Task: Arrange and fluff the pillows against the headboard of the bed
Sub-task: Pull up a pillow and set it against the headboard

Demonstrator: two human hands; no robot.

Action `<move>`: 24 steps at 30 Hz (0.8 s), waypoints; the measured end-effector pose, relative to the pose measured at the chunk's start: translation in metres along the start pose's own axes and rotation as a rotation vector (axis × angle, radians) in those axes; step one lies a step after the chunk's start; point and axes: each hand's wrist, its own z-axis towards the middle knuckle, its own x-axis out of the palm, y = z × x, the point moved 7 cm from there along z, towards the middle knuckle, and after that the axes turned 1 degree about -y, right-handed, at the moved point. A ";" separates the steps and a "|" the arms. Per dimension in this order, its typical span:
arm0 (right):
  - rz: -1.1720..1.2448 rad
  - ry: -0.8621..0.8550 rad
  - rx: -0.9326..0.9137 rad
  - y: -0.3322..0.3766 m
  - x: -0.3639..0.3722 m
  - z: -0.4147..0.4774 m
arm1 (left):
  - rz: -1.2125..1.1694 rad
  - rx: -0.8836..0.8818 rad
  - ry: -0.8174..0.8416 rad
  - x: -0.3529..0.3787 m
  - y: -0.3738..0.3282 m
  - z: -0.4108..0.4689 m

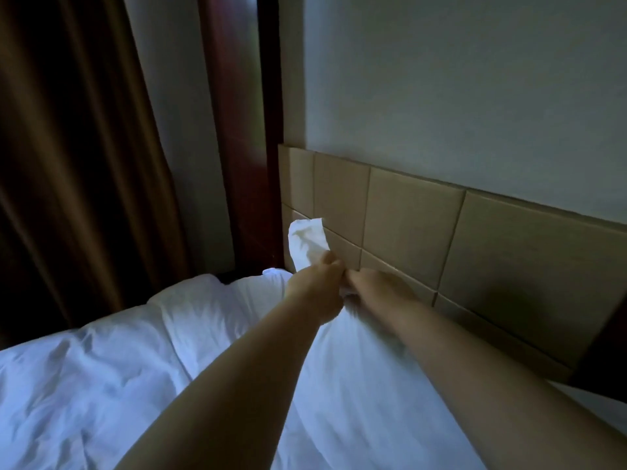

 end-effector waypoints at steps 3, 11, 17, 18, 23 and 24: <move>-0.014 -0.096 0.028 -0.023 -0.009 0.003 | 0.229 0.077 -0.024 0.004 -0.016 0.023; -0.387 0.084 0.399 -0.096 0.013 -0.025 | 0.503 0.125 -0.006 0.037 -0.038 0.047; -0.483 0.054 0.257 -0.131 0.005 -0.028 | 0.474 0.106 -0.029 0.043 -0.070 0.056; -0.496 0.048 0.211 -0.132 0.005 -0.027 | 0.450 0.153 -0.022 0.048 -0.079 0.057; -0.445 0.000 0.049 -0.132 0.010 -0.029 | 0.430 0.249 0.092 0.083 -0.111 0.052; -0.423 -0.015 0.046 -0.134 0.011 -0.031 | 0.436 0.205 0.119 0.086 -0.112 0.050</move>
